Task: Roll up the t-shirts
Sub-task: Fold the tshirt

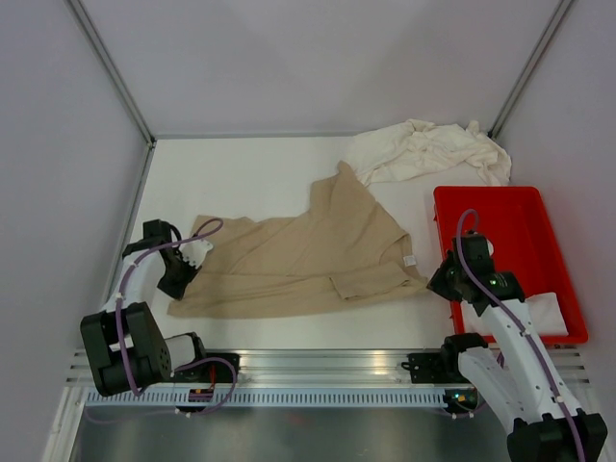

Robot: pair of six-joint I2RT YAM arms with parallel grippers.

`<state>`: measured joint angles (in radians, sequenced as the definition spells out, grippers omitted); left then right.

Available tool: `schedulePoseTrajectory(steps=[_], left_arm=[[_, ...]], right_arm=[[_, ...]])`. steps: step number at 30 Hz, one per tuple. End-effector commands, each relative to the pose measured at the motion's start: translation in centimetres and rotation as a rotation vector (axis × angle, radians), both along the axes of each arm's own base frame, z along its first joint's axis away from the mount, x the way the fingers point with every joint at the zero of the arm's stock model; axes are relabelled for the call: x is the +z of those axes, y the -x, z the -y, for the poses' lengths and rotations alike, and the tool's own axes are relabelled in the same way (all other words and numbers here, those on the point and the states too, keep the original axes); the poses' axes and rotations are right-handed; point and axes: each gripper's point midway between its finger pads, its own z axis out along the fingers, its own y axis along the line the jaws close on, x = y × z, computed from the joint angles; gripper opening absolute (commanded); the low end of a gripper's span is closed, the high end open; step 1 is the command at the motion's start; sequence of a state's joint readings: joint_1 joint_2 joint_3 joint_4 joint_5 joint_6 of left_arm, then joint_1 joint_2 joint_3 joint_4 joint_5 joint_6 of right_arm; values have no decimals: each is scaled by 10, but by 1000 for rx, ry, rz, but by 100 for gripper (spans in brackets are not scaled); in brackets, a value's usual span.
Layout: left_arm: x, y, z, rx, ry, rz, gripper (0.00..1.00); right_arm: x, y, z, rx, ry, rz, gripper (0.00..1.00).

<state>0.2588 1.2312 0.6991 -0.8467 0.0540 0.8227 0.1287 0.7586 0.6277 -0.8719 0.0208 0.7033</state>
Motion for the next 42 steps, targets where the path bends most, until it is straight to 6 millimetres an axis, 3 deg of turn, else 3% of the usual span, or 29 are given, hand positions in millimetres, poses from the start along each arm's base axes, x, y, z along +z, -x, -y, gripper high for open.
schedulePoseTrajectory(steps=[1, 6, 7, 8, 10, 13, 15, 19, 20, 21, 25, 26, 28, 29, 31, 34, 37, 42], left_arm=[[-1, 13, -6, -51, -29, -47, 3], [-3, 18, -7, -50, -36, -71, 23], [-3, 19, -8, -50, -41, -76, 32], [-2, 18, -8, -50, -41, -76, 50], [4, 11, -10, -44, -46, -52, 58], [28, -14, -17, 5, -72, 31, 60], [47, -39, -12, 37, -27, 119, 60], [63, -80, -3, 109, 56, 225, 59], [63, -89, -1, 130, 63, 241, 59], [66, -106, -7, 146, 38, 292, 59], [50, -140, -13, 197, 10, 319, 59], [52, -151, -10, 197, 15, 337, 60], [42, -167, -7, 207, 32, 338, 61], [48, -179, -7, 213, 42, 363, 62], [50, -199, -5, 236, 72, 402, 65], [47, -228, -2, 232, 121, 418, 66], [46, -244, 5, 228, 181, 420, 66], [9, -254, 8, 253, 215, 330, 65]], right_arm=[[4, 18, 9, -20, 35, -33, 0], [0, 28, 6, -31, 7, -30, 2], [3, 28, 7, -38, 8, -26, 10], [4, 27, 6, -34, 6, -21, 19], [8, 23, 9, -29, 27, -20, 39], [29, 8, 15, -20, 76, 29, 45], [54, -11, 18, -3, 106, 100, 47], [99, -67, 6, 80, 106, 277, 47], [95, -81, 2, 103, 105, 255, 47], [108, -95, -2, 127, 105, 290, 46], [117, -156, -28, 216, 121, 337, 46], [113, -177, -36, 241, 131, 323, 46], [110, -199, -55, 311, 154, 327, 46], [99, -220, -65, 335, 162, 304, 46], [88, -243, -81, 382, 176, 297, 46], [45, -288, -102, 443, 206, 226, 47], [11, -317, -112, 473, 221, 186, 47], [-32, -341, -123, 526, 224, 135, 49]])
